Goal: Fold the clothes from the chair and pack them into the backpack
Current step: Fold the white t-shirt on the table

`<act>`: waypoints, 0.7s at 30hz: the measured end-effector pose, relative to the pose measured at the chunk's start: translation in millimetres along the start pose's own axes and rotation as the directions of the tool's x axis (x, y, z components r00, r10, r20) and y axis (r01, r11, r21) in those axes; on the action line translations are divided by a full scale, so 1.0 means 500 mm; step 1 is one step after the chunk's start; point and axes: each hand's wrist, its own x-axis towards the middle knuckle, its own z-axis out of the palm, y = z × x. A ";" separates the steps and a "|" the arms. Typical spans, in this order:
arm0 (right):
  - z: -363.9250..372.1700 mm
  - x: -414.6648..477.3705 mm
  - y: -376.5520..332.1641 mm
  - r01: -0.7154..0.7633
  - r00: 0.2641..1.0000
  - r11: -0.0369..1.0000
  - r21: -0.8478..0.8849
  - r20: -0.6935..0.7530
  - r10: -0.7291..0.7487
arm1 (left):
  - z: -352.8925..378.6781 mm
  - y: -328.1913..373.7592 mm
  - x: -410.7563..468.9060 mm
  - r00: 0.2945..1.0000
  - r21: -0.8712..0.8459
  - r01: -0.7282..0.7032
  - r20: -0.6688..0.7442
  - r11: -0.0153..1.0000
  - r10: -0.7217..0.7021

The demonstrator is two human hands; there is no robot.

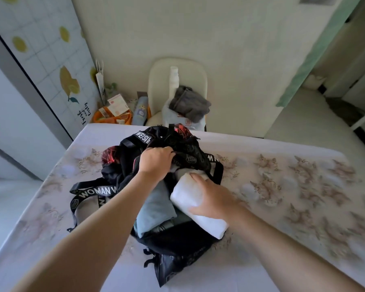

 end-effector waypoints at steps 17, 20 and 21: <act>0.054 -0.006 -0.065 0.209 0.970 0.974 -0.087 -0.108 -0.218 | -0.012 -0.002 -0.015 0.997 -0.166 -0.061 -0.063 0.984 0.052; 0.045 0.004 -0.052 0.214 0.975 0.974 -0.076 0.074 -0.209 | -0.020 0.008 -0.013 0.989 -0.181 -0.091 -0.132 0.979 0.067; 0.041 0.018 -0.050 0.222 0.974 0.972 -0.079 0.053 -0.218 | -0.022 0.010 -0.015 0.979 -0.184 -0.122 -0.184 0.975 0.088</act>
